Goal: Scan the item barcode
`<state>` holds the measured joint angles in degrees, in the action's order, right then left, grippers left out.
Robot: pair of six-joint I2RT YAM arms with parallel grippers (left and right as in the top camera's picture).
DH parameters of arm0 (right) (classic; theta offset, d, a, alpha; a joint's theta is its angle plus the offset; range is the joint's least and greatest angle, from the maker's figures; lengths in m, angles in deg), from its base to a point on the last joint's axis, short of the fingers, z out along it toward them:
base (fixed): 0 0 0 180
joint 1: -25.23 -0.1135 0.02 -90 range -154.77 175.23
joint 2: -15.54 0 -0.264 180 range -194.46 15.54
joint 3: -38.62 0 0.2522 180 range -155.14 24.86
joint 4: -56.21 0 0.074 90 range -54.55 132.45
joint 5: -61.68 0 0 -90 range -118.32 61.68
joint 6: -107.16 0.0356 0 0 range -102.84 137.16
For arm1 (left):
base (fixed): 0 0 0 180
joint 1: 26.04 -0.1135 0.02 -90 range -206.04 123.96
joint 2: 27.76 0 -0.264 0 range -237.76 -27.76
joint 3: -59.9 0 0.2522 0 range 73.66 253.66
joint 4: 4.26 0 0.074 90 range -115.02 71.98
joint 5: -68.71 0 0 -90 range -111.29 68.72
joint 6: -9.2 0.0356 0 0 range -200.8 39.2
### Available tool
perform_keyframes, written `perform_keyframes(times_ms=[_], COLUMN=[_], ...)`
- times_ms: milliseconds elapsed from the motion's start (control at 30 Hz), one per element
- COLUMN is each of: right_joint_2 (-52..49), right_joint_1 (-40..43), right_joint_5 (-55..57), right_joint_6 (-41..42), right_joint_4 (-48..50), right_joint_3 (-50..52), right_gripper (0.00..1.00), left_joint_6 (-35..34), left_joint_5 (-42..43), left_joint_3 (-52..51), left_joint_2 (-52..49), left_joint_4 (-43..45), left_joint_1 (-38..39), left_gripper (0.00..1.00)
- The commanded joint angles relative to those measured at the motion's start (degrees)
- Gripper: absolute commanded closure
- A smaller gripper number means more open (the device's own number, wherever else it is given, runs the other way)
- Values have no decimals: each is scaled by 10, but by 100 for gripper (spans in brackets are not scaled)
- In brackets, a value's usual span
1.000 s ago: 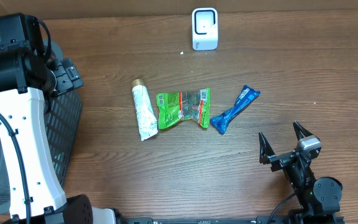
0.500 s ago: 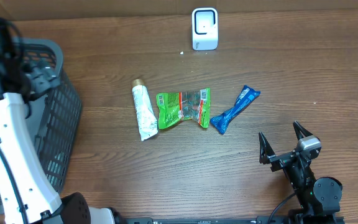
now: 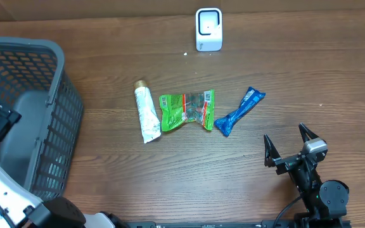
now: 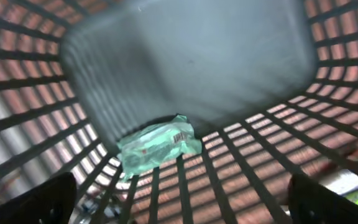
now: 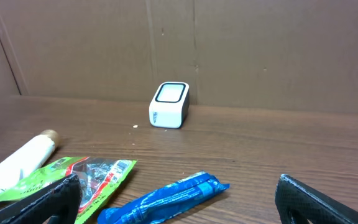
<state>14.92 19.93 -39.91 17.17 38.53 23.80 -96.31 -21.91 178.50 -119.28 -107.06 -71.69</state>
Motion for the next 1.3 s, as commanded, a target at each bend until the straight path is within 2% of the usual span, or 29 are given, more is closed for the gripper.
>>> perform_keyframes(times_ms=[0, 133, 267, 567, 933, 1000, 1067, 1167, 1200, 1233, 1267], right_joint_2=[5, 5, 5, 5, 5, 5, 5, 5, 5, 5, 5], right_joint_1=[-3, -3, -3, -3, -3, -3, -3, -3, -3, -3, -3], right_joint_5=[2, 2, 2, 2, 2, 2, 2, 2, 2, 2, 2], right_joint_6=[2, 2, 2, 2, 2, 2, 2, 2, 2, 2, 2], right_joint_4=[3, 3, 3, 3, 3, 3, 3, 3, 3, 3, 3], right_joint_3=[6, 6, 6, 6, 6, 6, 6, 6, 6, 6, 6], right_gripper=[0, 0, 0, 0, 0, 0, 0, 0, 0, 0, 0], left_joint_6=[23, 23, 22, 4, 3, 8, 24, 28, 32, 44, 61], left_joint_5=[33, 31, 32, 4, -12, -13, -13, -13, -12, -4, 9], left_joint_3=[-95, -203, -262, -363, -438, -439, -439, -439, -439, -439, -438], left_joint_2=[2, 2, 2, -1, -1, -1, -1, -1, -1, -1, -1], left_joint_4=[43, 108, 144, 217, 287, 295, 306, 315, 317, 322, 325], left_joint_1=[-1, -4, -14, -13, -12, -12, -12, -12, -12, -12, -12], left_gripper=[0, 0, 0, 0, 6, 15, 35, 52, 67, 91, 96])
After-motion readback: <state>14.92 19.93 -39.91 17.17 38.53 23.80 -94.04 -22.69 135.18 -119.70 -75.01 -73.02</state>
